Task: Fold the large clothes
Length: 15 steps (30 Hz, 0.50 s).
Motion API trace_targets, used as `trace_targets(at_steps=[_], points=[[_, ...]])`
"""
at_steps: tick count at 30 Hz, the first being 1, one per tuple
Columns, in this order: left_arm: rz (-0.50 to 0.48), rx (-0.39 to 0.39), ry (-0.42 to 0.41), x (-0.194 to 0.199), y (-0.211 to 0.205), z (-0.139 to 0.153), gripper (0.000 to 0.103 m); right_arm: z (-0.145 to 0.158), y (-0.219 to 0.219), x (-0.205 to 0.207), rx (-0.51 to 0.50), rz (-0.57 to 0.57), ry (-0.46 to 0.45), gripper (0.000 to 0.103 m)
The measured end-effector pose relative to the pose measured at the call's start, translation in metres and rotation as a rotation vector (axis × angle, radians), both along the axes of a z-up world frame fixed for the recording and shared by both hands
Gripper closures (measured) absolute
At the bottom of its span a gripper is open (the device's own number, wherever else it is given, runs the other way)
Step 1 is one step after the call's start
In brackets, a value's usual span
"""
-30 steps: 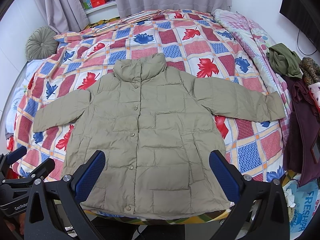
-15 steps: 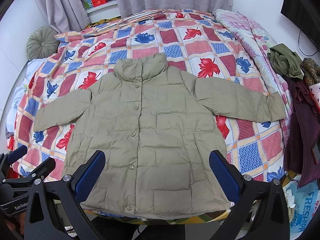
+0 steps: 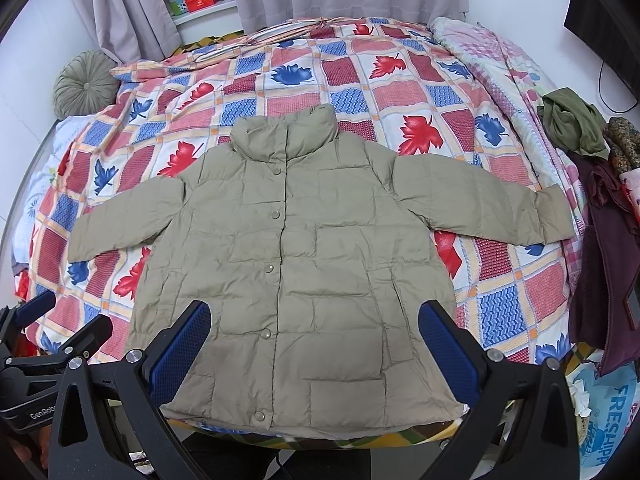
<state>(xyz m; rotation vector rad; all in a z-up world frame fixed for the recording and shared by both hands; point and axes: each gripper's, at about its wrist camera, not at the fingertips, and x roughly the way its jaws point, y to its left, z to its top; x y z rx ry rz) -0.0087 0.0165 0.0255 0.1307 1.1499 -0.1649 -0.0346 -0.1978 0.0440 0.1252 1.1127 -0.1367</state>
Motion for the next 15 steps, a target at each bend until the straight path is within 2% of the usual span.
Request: trace_targets(at_steps=[15], points=[[-0.001,-0.002,0.0,-0.0004,0.0004,-0.0004,0.0,0.0001,0.0,0.0005,0.001,0.0,0.001,0.0]])
